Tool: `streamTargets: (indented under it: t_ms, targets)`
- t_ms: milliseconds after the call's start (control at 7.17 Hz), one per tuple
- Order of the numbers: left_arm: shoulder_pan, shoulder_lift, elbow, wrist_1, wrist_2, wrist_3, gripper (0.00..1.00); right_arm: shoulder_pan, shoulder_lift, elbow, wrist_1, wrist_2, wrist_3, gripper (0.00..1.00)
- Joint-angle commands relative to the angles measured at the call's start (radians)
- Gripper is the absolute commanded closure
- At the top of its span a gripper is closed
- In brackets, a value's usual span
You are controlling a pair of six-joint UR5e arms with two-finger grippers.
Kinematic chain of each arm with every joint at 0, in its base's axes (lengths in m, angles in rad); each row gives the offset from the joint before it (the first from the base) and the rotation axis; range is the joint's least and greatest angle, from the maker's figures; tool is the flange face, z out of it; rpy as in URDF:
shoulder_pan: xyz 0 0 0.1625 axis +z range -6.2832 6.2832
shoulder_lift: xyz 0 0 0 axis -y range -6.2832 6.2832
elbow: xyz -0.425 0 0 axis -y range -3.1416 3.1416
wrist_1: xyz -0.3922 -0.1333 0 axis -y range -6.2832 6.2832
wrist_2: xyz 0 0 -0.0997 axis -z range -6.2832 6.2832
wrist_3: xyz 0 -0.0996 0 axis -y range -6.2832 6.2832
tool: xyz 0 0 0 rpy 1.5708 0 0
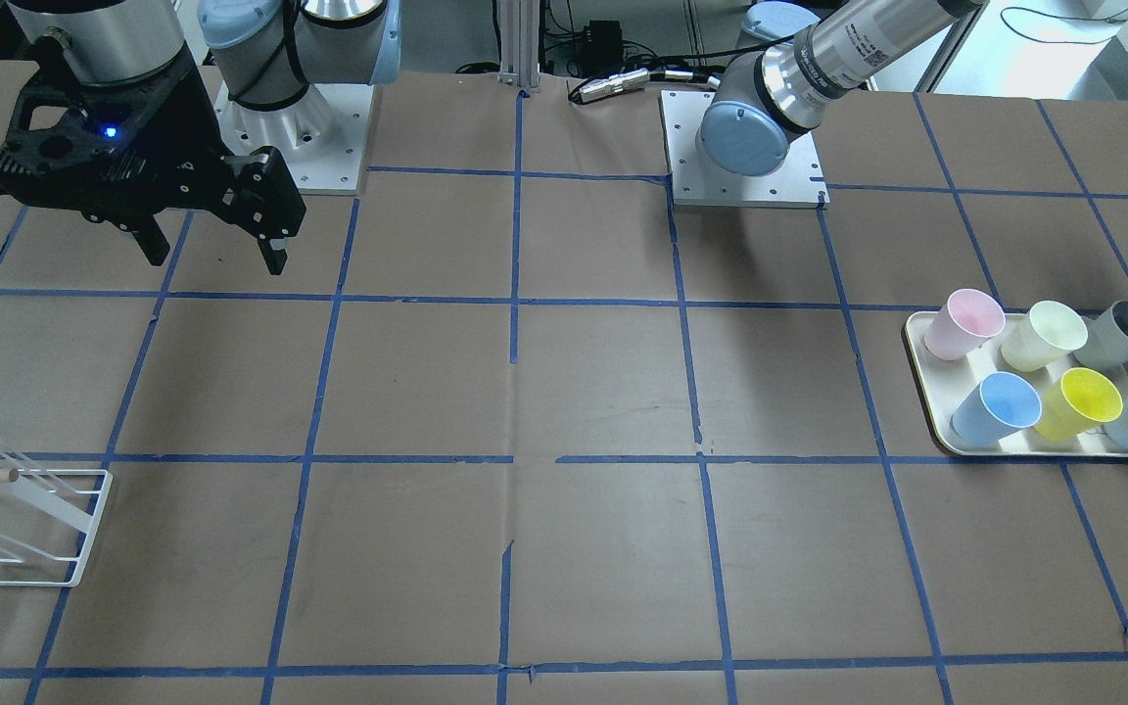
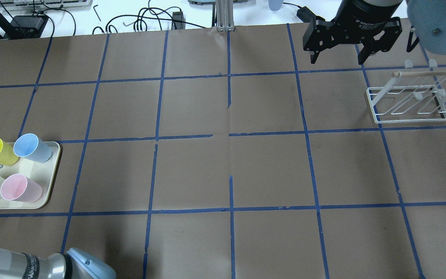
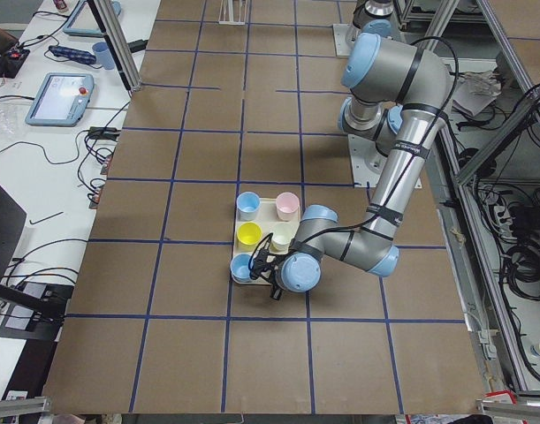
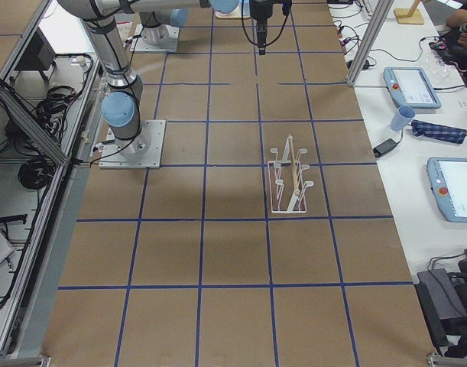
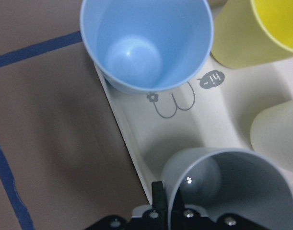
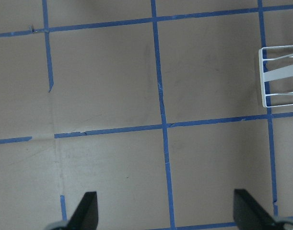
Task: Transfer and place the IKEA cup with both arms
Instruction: 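Lower the white cup into the empty tray slot with the left gripper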
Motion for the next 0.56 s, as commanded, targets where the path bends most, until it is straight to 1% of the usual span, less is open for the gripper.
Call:
streamTargets:
  t_ms: [0,279,418]
  targets:
    - [0.000,-0.002,0.000,0.003,-0.003,-0.004,0.30,-0.001,0.000,0.002,0.001,0.025,0.003,0.00]
    - [0.000,-0.001,0.002,0.003,-0.001,-0.015,0.30,-0.001,-0.002,0.002,0.001,0.021,0.001,0.00]
    - [0.000,0.019,0.003,0.003,0.002,-0.015,0.29,-0.001,0.000,0.002,0.001,0.021,0.001,0.00]
